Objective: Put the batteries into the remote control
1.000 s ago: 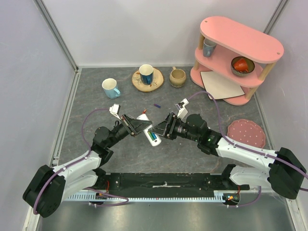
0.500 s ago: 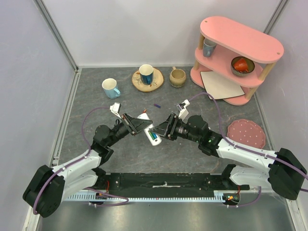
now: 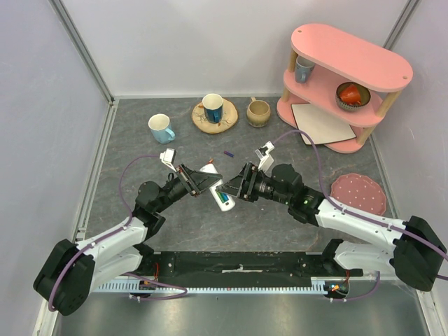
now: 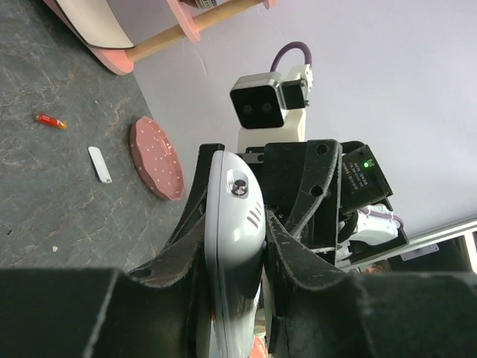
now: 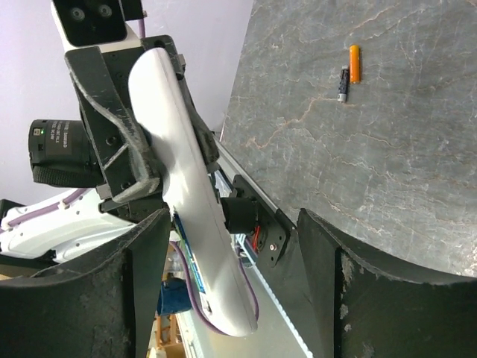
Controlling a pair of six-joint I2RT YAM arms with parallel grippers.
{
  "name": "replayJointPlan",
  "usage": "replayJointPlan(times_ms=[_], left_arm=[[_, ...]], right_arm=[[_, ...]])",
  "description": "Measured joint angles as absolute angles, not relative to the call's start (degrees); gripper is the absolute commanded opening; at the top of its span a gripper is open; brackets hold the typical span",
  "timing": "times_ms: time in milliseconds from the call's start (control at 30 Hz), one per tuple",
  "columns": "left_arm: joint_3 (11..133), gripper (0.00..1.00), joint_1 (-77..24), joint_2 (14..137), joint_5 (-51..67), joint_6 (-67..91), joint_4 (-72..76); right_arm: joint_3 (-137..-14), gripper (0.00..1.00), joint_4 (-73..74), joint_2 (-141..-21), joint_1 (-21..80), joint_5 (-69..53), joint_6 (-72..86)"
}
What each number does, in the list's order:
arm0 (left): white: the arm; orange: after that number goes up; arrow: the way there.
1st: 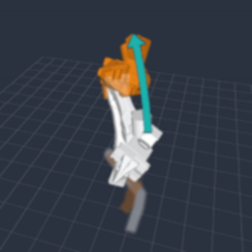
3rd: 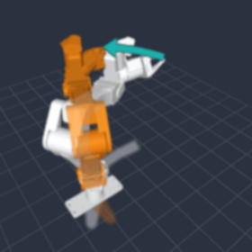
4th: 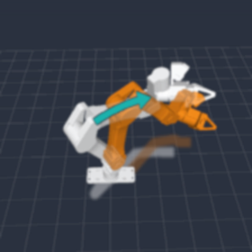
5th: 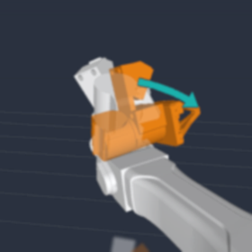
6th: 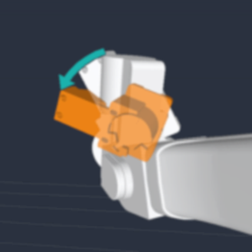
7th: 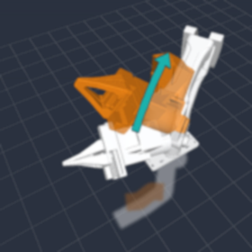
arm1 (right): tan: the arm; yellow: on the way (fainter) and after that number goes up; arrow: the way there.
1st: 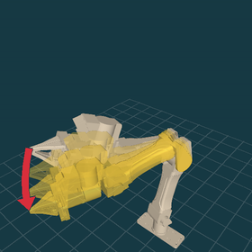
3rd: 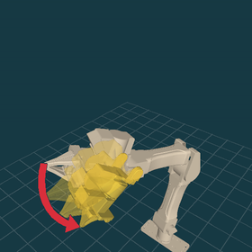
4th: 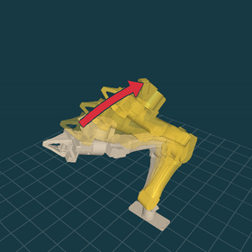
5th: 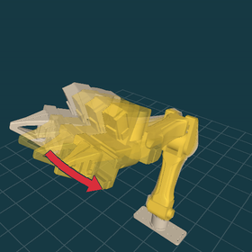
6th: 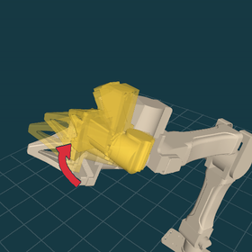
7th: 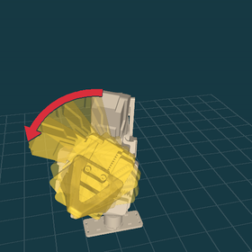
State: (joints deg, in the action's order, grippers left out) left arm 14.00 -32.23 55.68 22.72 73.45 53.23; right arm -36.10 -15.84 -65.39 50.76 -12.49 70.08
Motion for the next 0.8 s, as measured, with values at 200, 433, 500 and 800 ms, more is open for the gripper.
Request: replayJointPlan(times_ms=[200,433,500,800], left_arm=[[14.0,0.02,-32.2,55.9,23.0,73.5,53.5],[14.0,0.02,-32.2,56.8,23.2,73.5,54.3],[14.0,0.02,-32.2,56.9,23.3,73.5,54.6],[14.2,0.02,-32.2,57.1,24.6,73.7,56.3]], right_arm=[[-38.7,0.75,-14.0,-65.4,50.8,-14.5,65.5],[-39.3,0.65,-13.8,-66.3,50.8,-18.6,62.3],[-39.3,0.60,-13.6,-66.8,50.8,-19.3,61.9],[-37.8,0.42,-18.1,-67.2,50.2,-21.8,62.4]])
